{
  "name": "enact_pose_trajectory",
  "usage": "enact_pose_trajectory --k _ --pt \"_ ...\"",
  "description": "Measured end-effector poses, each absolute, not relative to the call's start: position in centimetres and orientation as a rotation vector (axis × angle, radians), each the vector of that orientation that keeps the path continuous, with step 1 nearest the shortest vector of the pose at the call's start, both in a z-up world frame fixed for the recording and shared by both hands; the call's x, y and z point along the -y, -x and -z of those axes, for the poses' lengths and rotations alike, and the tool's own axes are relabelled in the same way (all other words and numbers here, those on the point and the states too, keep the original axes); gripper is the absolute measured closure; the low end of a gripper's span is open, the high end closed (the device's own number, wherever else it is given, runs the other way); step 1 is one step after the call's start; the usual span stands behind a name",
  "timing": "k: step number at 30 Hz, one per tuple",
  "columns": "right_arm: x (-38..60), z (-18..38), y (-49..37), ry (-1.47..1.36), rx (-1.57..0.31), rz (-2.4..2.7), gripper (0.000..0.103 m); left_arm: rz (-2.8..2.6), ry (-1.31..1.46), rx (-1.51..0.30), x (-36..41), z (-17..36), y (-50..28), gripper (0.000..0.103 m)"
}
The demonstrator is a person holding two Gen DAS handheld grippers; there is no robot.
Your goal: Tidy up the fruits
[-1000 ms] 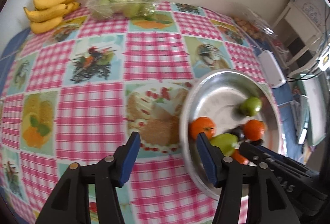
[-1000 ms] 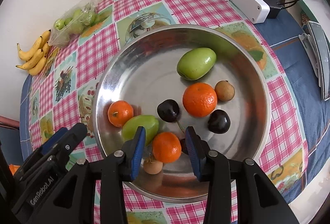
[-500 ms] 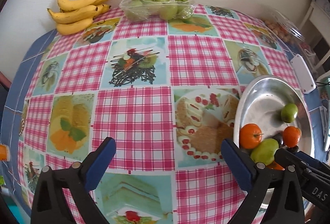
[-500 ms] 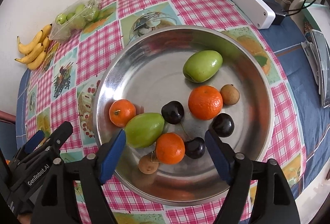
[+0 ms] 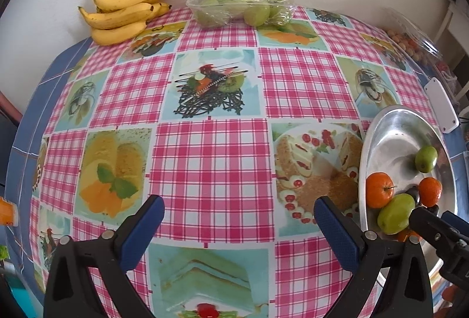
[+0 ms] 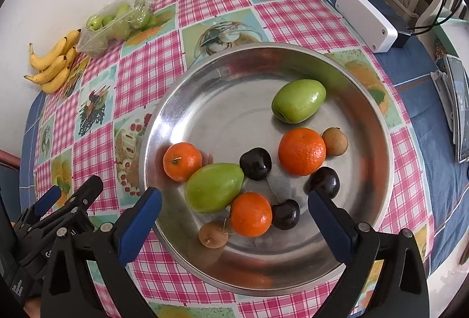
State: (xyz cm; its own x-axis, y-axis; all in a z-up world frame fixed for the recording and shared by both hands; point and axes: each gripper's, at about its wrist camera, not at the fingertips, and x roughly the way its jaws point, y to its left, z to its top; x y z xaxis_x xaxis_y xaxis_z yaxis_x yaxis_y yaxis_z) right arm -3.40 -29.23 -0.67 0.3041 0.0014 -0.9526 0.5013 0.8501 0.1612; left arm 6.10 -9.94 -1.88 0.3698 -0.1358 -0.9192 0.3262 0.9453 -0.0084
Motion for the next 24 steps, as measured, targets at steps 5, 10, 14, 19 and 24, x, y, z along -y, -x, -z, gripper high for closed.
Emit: enact_pose_trajectory --k 5,10,14,19,24 --pt "28.9 0.3 3.4 -0.465 -1.214 0.341 0.003 0.302 -0.178 -1.145 9.2 1.9 -5.9 0.000" --pt "28.4 -0.1 3.3 -0.444 -1.202 0.344 0.003 0.292 -0.208 -1.128 8.6 1.7 -5.3 0.000" --pt "28.0 -0.5 3.7 -0.431 -1.187 0.345 0.003 0.273 -0.233 -1.100 8.0 1.2 -4.6 0.000" --pt "27.5 -0.9 4.5 -0.407 -1.165 0.347 0.003 0.251 -0.247 -1.059 7.1 0.3 -3.8 0.000" --pt "26.6 -1.6 5.4 -0.380 -1.130 0.340 0.003 0.229 -0.248 -1.033 6.4 -0.5 -3.0 0.000"
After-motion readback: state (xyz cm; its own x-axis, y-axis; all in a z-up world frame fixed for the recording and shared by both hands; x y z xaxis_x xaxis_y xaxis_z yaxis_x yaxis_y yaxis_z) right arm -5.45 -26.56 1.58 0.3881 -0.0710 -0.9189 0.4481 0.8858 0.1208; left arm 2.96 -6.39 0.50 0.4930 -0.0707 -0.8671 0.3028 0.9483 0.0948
